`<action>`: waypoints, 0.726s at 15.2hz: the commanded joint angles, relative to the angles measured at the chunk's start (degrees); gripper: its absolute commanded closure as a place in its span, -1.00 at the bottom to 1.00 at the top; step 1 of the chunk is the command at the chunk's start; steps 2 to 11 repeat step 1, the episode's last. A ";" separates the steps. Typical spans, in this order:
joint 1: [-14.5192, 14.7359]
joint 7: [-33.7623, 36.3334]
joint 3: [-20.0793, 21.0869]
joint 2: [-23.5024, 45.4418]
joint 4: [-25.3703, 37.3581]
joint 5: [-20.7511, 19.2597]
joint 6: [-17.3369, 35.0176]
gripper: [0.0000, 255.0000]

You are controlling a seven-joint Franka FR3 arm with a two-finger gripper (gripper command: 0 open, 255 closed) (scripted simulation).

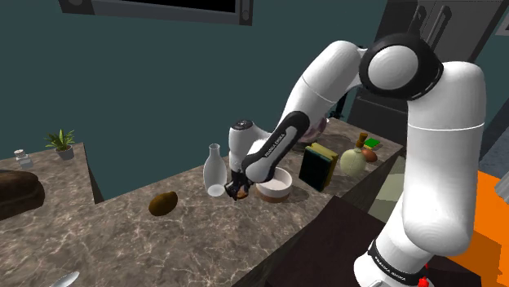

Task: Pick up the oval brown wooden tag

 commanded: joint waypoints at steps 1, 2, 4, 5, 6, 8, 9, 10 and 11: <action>-0.17 -0.29 0.15 -0.51 -0.13 0.25 -0.39 1.00; -0.17 -0.29 0.15 -0.51 -0.13 0.25 -0.39 1.00; -0.17 -0.29 0.15 -0.51 -0.13 0.25 -0.39 1.00; -0.17 -0.29 0.15 -0.51 -0.13 0.25 -0.39 1.00; -0.17 -0.29 0.15 -0.51 -0.13 0.25 -0.39 1.00; -0.17 -0.29 0.15 -0.51 -0.13 0.25 -0.39 1.00; -0.17 -0.29 0.15 -0.51 -0.13 0.25 -0.39 1.00; -0.17 -0.29 0.15 -0.51 -0.13 0.25 -0.39 1.00; -0.17 -0.29 0.15 -0.51 -0.13 0.25 -0.39 1.00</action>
